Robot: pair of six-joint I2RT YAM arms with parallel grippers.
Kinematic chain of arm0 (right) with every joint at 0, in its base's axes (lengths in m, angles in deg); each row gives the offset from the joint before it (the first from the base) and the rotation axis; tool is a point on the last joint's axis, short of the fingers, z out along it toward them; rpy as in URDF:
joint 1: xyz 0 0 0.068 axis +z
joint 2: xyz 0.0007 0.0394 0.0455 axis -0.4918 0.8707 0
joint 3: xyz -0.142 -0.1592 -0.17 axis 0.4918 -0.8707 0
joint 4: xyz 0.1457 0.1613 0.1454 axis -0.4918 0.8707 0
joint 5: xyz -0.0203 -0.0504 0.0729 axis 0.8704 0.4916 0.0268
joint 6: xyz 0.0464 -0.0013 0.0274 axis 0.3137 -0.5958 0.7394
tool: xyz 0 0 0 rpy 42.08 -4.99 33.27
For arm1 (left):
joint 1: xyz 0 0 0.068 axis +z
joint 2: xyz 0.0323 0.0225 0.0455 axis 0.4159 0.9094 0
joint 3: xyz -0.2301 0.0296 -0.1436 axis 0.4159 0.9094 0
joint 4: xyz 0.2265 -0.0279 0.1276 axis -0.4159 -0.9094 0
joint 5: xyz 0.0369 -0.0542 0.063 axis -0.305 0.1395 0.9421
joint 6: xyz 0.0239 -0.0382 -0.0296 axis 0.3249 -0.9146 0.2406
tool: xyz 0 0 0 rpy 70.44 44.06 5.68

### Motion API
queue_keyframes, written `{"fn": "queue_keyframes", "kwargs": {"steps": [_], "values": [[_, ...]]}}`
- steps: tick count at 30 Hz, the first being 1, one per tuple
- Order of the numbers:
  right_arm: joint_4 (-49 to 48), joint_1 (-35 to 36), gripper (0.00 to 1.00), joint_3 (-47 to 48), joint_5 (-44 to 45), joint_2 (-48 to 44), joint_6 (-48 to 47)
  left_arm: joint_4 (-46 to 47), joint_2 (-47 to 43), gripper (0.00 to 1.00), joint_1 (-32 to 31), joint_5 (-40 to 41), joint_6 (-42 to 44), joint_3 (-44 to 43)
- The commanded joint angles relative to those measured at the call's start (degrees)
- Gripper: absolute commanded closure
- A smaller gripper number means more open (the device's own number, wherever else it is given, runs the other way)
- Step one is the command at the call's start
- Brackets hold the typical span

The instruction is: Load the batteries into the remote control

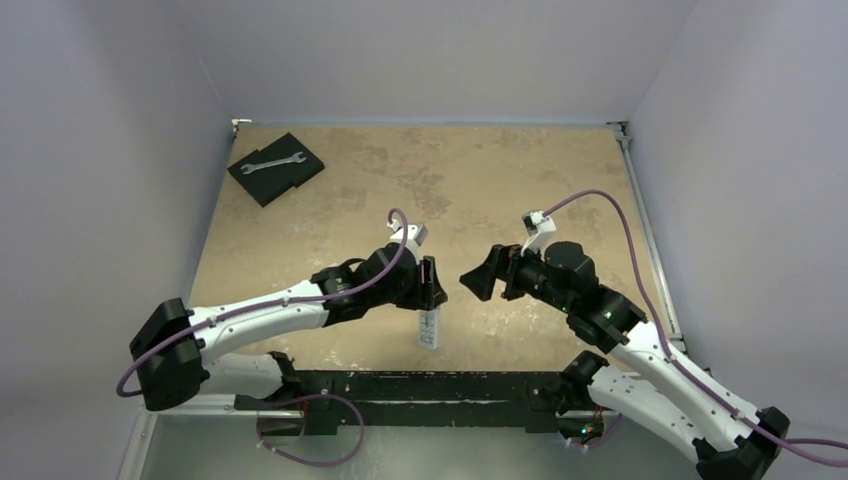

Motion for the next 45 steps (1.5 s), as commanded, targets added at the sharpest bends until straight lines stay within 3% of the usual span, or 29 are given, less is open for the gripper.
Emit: {"fn": "queue_keyframes", "kwargs": {"steps": [1,15,28,41,45], "values": [[1.8,-0.2,0.01,1.4,2.2,-1.1,-1.7,-4.3,2.8,1.00,-1.9,6.4,2.4,-5.8],[4.3,-0.2,0.01,0.2,4.6,-5.1,-2.6,-13.3,15.6,1.00,-3.5,15.5,-3.2,-14.5],[4.5,-0.2,0.01,-1.7,3.6,-8.1,-1.1,-19.6,26.6,1.00,-3.6,19.0,-7.2,-23.0],[4.3,-0.2,0.01,-2.5,1.6,-9.1,-0.9,-18.5,33.9,0.84,-3.6,20.6,-8.4,-25.4],[5.4,-0.2,0.01,-1.8,1.7,-9.5,-1.2,-18.5,35.4,0.75,-3.6,21.0,-8.4,-26.5]]}}
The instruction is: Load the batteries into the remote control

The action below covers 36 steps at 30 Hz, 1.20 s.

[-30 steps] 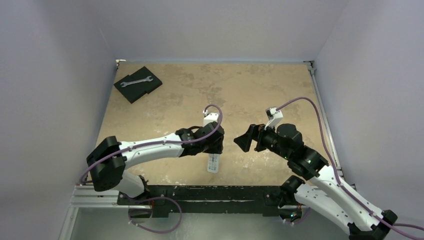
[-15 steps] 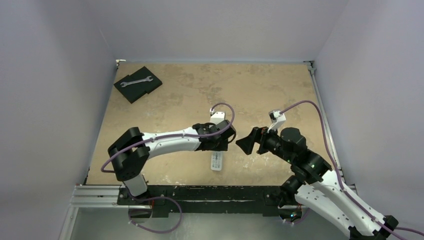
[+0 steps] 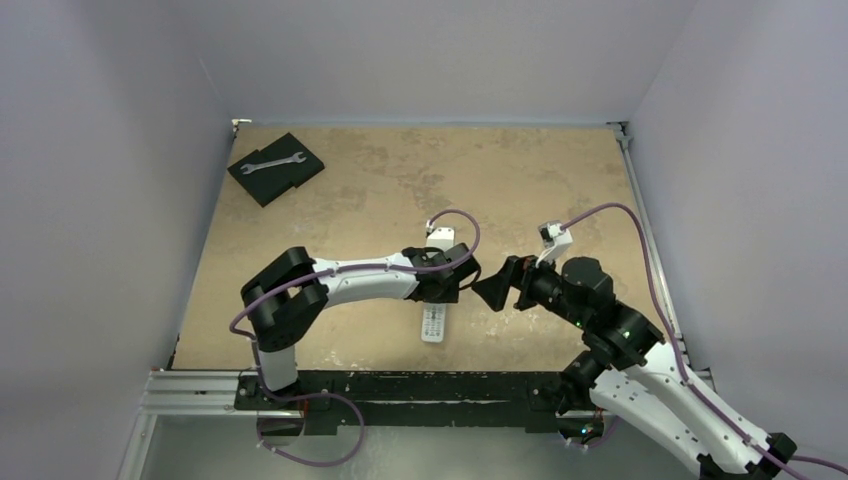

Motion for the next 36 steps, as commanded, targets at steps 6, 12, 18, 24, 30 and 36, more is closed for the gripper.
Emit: {"fn": "queue_keyframes", "kwargs": {"steps": [6,12,18,24,30,36], "values": [[-0.6,-0.2,0.01,-1.0,-1.5,-2.2,0.4,-2.2,2.2,0.55,-0.2,4.9,-0.1,-4.8],[-1.4,-0.2,0.01,-0.5,-2.3,-0.1,0.0,-2.8,0.8,0.39,-0.2,6.2,1.1,-4.8],[-0.7,-0.2,0.01,1.7,-2.5,1.7,-1.1,-1.4,-1.2,0.29,-0.3,6.8,2.7,-4.1],[0.7,-0.2,0.01,3.1,-2.2,2.0,-1.1,0.5,-3.3,0.24,-0.2,6.7,4.0,-3.2],[3.1,-0.2,0.01,3.9,-0.4,1.7,-1.0,2.2,-6.3,0.20,-0.1,6.5,5.4,-1.5],[2.9,-0.2,0.01,2.6,3.4,1.4,-0.2,3.7,-10.2,0.17,-0.1,5.5,7.7,1.1]]}}
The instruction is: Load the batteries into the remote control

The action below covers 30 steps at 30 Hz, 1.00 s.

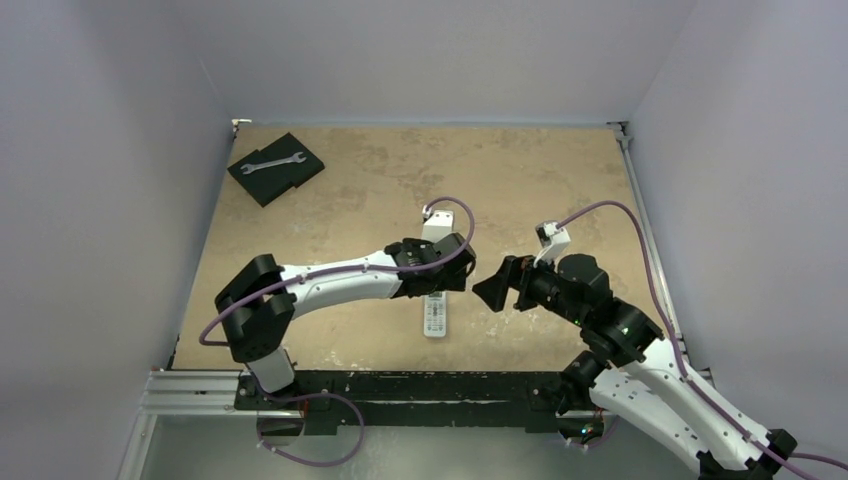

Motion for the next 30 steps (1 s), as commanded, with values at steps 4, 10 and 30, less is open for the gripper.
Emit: {"fn": "queue_keyframes", "kwargs": {"steps": [4,10,30], "values": [[-2.4,-0.2,0.01,-0.1,6.4,0.5,1.5,1.4,-7.3,0.13,-0.1,0.1,6.0,3.2],[-3.3,-0.2,0.01,1.6,11.5,3.9,1.4,-0.8,-15.2,0.11,0.0,1.5,9.8,6.3],[3.9,-0.2,0.01,14.1,31.9,11.8,-0.1,-4.9,-33.1,0.11,1.1,7.6,22.7,9.6]]}}
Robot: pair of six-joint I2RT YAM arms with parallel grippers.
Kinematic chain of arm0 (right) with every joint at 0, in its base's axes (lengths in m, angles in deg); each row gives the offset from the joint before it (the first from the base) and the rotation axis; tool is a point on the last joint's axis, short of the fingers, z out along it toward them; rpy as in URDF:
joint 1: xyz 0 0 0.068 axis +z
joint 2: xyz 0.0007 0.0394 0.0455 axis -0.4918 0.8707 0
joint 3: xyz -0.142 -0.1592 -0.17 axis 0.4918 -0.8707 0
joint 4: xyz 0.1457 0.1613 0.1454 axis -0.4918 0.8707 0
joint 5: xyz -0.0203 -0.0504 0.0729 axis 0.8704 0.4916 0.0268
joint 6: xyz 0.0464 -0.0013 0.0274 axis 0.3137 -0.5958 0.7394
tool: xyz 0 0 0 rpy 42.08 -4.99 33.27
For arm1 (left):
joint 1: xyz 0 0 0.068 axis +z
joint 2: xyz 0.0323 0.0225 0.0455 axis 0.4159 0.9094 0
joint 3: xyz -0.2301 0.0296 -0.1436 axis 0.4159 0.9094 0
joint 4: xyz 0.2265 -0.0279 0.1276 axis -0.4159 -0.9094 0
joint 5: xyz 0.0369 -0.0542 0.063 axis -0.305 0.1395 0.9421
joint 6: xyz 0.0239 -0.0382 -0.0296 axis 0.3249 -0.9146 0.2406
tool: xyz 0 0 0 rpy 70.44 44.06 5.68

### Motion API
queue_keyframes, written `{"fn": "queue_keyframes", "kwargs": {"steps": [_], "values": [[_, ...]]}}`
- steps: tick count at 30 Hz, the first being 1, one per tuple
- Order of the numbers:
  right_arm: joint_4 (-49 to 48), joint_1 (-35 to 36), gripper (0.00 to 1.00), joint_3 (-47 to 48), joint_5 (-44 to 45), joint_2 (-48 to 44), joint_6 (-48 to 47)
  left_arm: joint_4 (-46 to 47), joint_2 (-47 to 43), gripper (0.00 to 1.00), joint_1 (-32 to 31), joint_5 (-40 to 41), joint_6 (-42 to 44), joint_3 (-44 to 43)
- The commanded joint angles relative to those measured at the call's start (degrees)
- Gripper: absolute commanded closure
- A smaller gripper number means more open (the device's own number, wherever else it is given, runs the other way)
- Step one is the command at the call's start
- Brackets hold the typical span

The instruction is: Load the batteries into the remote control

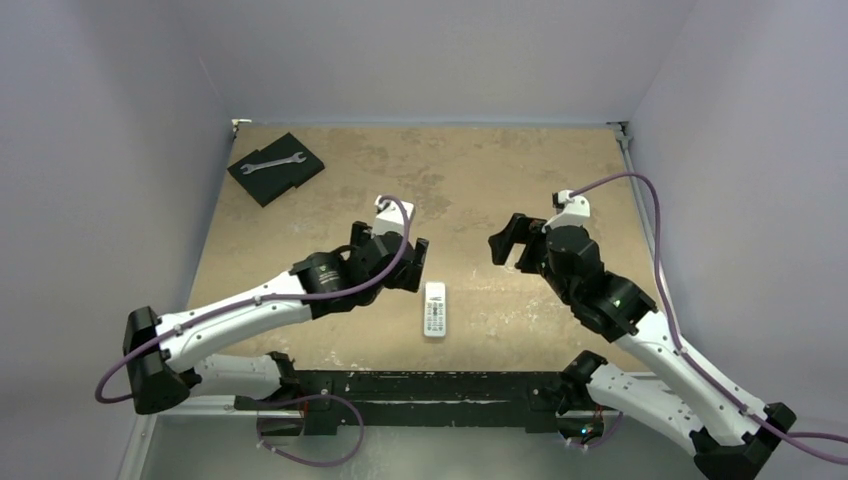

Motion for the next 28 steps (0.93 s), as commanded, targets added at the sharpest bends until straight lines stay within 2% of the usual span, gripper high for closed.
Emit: {"fn": "queue_keyframes", "kwargs": {"steps": [1,6,16,24,28], "values": [[4.1,-0.2,0.01,4.0,8.2,1.9,-1.4,2.2,-6.0,0.11,1.5,2.1,5.8,0.9],[4.1,-0.2,0.01,4.2,7.2,1.0,-3.7,3.3,-11.5,0.11,2.6,1.6,8.4,2.4],[-6.1,-0.2,0.01,-1.1,3.5,-2.9,-12.6,0.0,-24.0,0.10,2.8,6.8,7.0,9.1],[-6.6,-0.2,0.01,1.3,3.8,1.4,-14.9,1.2,-31.4,0.09,3.2,9.0,8.0,11.2],[-4.8,-0.2,0.01,2.6,5.0,-0.2,-13.9,0.3,-31.5,0.10,3.3,9.5,7.4,11.4]]}}
